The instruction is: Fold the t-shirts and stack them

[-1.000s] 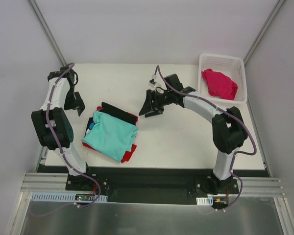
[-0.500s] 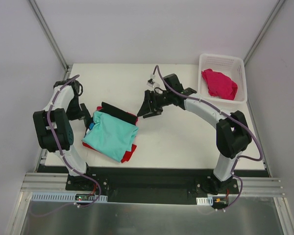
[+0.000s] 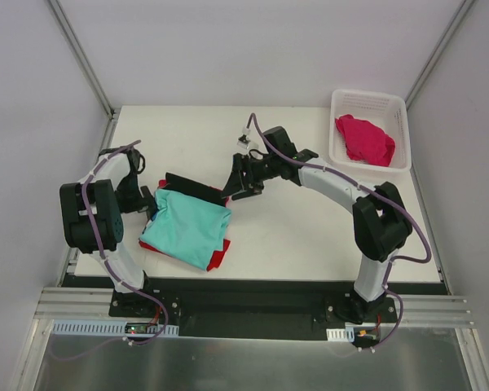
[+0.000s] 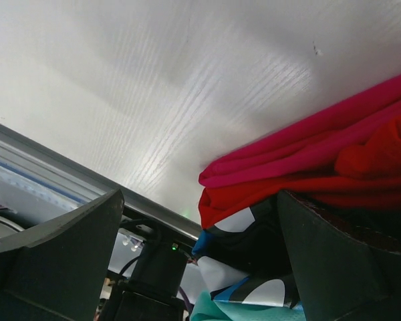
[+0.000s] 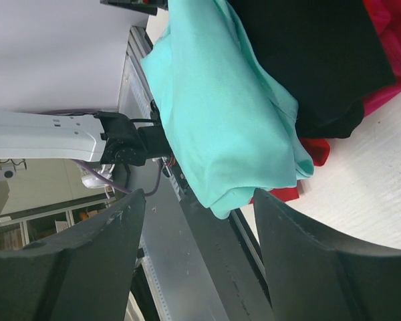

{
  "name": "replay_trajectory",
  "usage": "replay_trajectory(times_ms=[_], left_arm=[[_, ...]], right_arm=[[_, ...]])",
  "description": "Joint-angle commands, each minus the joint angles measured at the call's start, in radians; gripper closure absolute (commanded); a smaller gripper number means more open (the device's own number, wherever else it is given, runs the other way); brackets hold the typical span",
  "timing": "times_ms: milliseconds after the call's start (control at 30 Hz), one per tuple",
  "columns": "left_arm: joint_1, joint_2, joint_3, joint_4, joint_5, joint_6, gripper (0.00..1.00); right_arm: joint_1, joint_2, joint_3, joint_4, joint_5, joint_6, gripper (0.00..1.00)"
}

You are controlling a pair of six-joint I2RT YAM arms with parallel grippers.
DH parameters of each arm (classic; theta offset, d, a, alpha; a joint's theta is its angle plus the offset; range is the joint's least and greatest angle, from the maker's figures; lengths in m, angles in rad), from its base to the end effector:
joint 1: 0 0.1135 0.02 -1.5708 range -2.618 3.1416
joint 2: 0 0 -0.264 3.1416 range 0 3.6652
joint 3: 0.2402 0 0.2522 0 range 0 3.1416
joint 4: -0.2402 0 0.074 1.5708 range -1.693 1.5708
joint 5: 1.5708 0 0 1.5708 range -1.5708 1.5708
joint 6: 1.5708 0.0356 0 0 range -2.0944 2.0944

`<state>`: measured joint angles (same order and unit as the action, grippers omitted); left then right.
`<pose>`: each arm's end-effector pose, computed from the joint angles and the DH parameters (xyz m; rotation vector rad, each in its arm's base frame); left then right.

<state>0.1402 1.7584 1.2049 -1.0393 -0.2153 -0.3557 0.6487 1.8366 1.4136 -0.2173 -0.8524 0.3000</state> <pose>0.3027 0.0504 0.1864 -0.7625 3.0273 0.3391 0.3149 0.2724 0.2642 -0.9078 2.1565 1.4445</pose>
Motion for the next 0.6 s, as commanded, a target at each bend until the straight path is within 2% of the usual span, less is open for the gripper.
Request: replay_trajectory(times_ms=[0,167,367,567], left_arm=[[-0.037,-0.042,-0.050,-0.028,0.050,-0.040,0.01],[-0.137,-0.043,-0.051,-0.030,0.131,-0.110,0.01],[-0.321,-0.033,-0.030,-0.025,0.214,-0.222,0.01],[-0.463,-0.059,-0.097,0.085,0.332,-0.337,0.01]], right_arm=[[-0.001,-0.014,0.047,0.045,-0.010,0.021,0.31],[-0.009,-0.019,0.056,0.012,-0.008,0.002,0.31],[-0.024,-0.049,0.047,-0.019,0.012,-0.024,0.31],[-0.053,-0.095,0.015,-0.040,0.012,-0.041,0.31]])
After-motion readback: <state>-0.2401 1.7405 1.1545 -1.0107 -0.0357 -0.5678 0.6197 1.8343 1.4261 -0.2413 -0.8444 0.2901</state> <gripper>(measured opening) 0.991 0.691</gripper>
